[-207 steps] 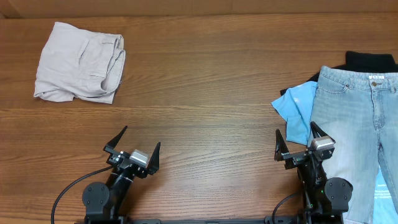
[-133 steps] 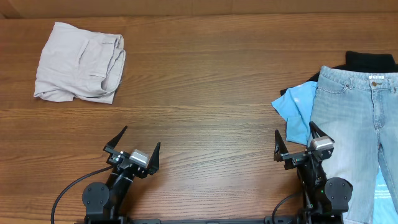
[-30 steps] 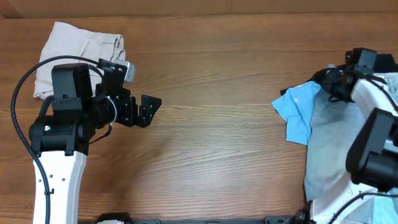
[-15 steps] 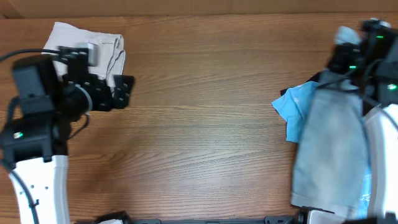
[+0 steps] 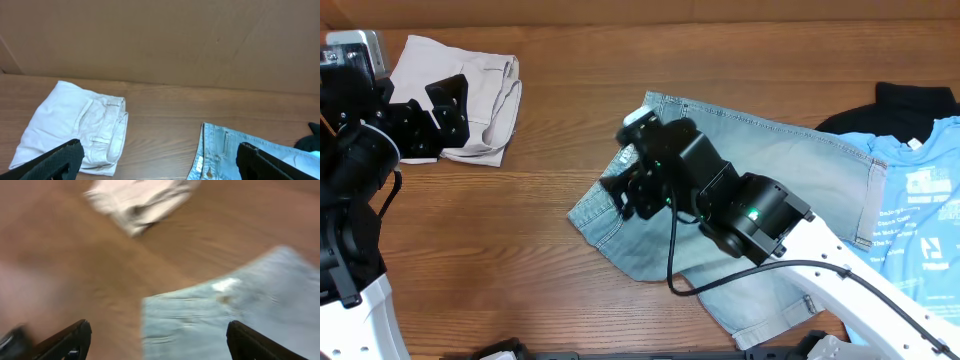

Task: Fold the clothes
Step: 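Grasp the shorts waistband with the right gripper and drag them leftward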

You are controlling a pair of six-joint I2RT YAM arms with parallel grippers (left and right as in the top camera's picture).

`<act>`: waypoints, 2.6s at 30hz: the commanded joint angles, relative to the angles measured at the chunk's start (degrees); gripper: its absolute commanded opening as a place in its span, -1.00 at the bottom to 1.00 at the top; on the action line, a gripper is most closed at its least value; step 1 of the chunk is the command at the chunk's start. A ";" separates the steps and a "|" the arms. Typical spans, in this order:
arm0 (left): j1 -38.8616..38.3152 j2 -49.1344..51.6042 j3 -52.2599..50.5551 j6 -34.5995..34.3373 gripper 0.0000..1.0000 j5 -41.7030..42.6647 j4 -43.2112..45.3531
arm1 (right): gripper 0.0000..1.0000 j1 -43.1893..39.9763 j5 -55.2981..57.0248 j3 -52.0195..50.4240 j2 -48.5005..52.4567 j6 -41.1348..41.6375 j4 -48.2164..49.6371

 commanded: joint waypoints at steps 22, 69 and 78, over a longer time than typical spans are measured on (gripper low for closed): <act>-31.12 49.64 1.03 20.65 -0.92 9.33 2.21 | -0.11 -35.89 -0.15 6.10 -6.47 23.58 -26.34; -4.57 39.15 1.05 2.38 -0.69 -5.22 -1.27 | -0.43 -29.20 -9.49 -5.44 21.53 11.76 -24.24; -4.68 23.50 1.05 0.66 0.30 -5.22 -4.63 | -0.47 -28.17 -17.92 -18.67 22.05 6.99 -10.62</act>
